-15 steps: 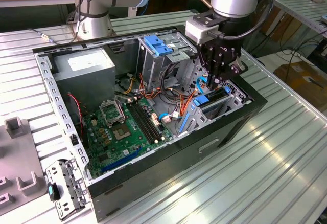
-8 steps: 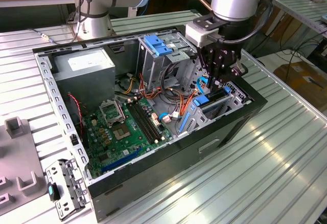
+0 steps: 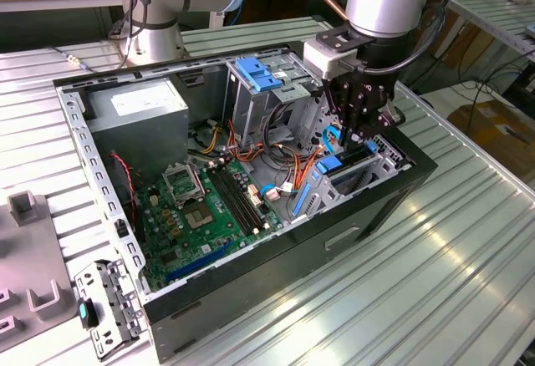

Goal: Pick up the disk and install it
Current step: 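Insert the second disk wire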

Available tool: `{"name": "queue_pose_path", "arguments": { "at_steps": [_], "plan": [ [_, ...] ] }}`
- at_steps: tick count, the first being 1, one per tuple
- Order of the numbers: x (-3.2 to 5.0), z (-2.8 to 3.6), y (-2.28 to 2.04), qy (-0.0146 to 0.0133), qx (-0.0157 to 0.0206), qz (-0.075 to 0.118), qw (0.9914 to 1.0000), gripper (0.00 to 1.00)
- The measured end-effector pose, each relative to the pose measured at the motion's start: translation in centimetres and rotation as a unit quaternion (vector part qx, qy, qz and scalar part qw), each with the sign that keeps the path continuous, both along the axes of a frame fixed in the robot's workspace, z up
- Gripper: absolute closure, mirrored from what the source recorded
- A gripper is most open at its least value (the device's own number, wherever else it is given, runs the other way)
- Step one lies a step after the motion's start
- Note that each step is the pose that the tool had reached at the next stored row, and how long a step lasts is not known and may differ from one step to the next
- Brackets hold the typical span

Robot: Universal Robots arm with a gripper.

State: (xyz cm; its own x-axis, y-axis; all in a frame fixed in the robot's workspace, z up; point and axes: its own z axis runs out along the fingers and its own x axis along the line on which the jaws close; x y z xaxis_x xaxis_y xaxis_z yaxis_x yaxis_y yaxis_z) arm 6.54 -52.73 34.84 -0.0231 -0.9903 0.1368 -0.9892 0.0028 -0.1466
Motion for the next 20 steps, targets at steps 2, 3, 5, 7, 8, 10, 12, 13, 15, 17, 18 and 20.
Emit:
{"name": "queue_pose_path", "arguments": {
  "at_steps": [2, 3, 5, 7, 8, 10, 12, 13, 15, 17, 18, 20],
  "plan": [
    [0.00, 0.00, 0.00, 0.0000, 0.0000, 0.000, 1.00000, 0.84],
    [0.00, 0.00, 0.00, 0.0000, 0.0000, 0.000, 1.00000, 0.84],
    [0.00, 0.00, 0.00, 0.0000, 0.0001, 0.000, 1.00000, 0.84],
    [0.01, 0.00, 0.00, -0.0003, 0.0000, 0.000, 1.00000, 0.84],
    [0.01, 0.00, 0.00, -0.0007, 0.0001, 0.000, 1.00000, 0.84],
    [0.00, 0.00, 0.00, -0.0019, 0.0001, 0.000, 1.00000, 0.84],
    [-0.01, 0.00, 0.00, -0.0049, 0.0001, 0.000, 0.99999, 0.84],
    [-0.01, 0.00, 0.00, -0.0074, 0.0000, 0.000, 0.99997, 0.84],
    [-0.02, 0.00, 0.00, -0.0206, 0.0001, 0.000, 0.99979, 0.84],
    [-0.36, -0.14, -0.10, -0.0248, 0.0032, 0.000, 0.99969, 0.84],
    [-0.40, -0.23, -0.45, -0.0283, 0.0157, 0.000, 0.99948, 0.84],
    [-0.42, -0.27, -0.58, -0.0286, 0.0171, 0.000, 0.99944, 0.84]
  ]
}}
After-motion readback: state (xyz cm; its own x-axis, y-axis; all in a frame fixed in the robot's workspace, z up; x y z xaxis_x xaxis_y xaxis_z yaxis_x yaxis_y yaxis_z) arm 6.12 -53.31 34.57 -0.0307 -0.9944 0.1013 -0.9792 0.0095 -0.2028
